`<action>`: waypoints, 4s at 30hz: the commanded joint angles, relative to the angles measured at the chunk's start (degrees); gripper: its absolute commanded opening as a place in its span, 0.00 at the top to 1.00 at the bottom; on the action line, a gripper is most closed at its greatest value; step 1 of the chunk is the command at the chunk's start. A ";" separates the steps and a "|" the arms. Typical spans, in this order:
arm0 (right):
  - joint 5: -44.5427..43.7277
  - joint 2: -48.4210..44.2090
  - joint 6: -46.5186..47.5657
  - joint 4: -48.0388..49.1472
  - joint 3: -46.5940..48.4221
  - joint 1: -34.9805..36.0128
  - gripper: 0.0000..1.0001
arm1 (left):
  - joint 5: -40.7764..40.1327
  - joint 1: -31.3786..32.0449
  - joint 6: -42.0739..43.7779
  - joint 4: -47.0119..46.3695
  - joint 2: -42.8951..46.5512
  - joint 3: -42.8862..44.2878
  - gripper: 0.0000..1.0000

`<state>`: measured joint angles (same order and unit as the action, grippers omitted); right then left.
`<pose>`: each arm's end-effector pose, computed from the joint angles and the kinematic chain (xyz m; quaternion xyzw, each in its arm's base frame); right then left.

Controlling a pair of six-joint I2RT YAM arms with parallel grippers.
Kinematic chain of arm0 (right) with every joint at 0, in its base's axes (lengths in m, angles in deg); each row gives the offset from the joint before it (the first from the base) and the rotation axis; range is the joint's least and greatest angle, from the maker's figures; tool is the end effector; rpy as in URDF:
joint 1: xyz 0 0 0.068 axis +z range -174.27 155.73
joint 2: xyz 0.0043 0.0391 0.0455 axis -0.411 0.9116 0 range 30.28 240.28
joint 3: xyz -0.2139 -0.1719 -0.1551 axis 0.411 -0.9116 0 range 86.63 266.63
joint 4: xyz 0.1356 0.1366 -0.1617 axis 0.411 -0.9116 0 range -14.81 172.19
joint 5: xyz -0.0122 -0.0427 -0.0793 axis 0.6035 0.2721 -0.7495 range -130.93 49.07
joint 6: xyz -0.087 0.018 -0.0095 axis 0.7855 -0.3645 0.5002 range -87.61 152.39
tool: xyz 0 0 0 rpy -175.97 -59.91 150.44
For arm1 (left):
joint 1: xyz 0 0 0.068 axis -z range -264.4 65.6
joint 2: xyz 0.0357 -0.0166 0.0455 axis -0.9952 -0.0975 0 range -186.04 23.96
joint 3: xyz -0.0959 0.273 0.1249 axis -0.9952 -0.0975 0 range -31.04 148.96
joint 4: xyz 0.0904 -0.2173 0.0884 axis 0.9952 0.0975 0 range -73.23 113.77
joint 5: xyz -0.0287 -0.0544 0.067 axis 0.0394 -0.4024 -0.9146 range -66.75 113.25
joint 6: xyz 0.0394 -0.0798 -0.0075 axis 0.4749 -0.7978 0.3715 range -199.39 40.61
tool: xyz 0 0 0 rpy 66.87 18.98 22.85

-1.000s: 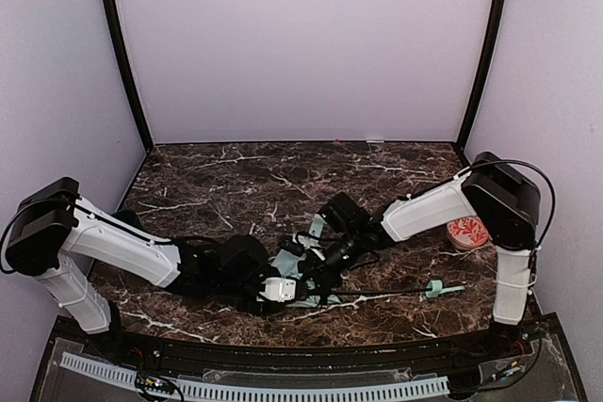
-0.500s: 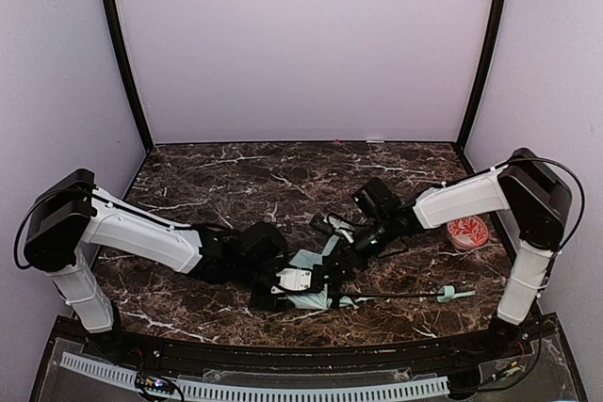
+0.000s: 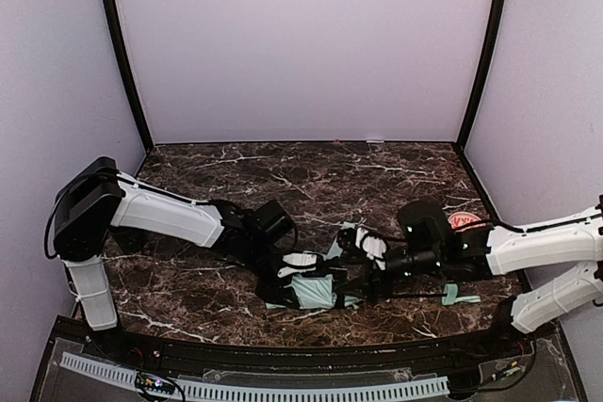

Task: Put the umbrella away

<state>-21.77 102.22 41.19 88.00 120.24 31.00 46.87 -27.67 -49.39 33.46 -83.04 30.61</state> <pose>0.1332 0.2379 0.2275 -0.5265 0.6905 0.3212 0.3780 0.1852 -0.3403 0.1533 0.6882 0.6565 -0.2479 0.1842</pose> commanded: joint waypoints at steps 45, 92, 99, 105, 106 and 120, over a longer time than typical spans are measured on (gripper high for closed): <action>-6.75 29.53 3.86 -9.45 12.64 11.52 0.86 | -25.76 -9.09 -24.00 -34.64 37.14 -29.74 0.01; 23.76 47.02 8.68 -37.63 37.89 -2.97 0.89 | -18.84 7.49 2.86 0.56 5.46 -15.49 0.44; 23.38 45.06 11.04 -40.18 38.27 -3.84 0.89 | -17.99 6.10 2.31 2.47 4.22 -14.09 0.52; 21.40 41.06 7.38 -36.20 36.62 -4.96 0.51 | -19.25 4.98 1.21 3.89 2.18 -11.92 1.00; 21.31 39.69 6.57 -34.62 35.89 -5.66 0.43 | -19.57 4.78 0.69 3.31 2.42 -11.98 1.00; 9.89 8.33 -2.40 -13.60 25.40 -13.52 0.23 | -28.61 -3.45 -15.15 -13.63 13.69 -13.04 1.00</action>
<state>-7.04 117.15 42.50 65.26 147.84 16.96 23.88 -29.05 -58.24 21.68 -73.84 19.20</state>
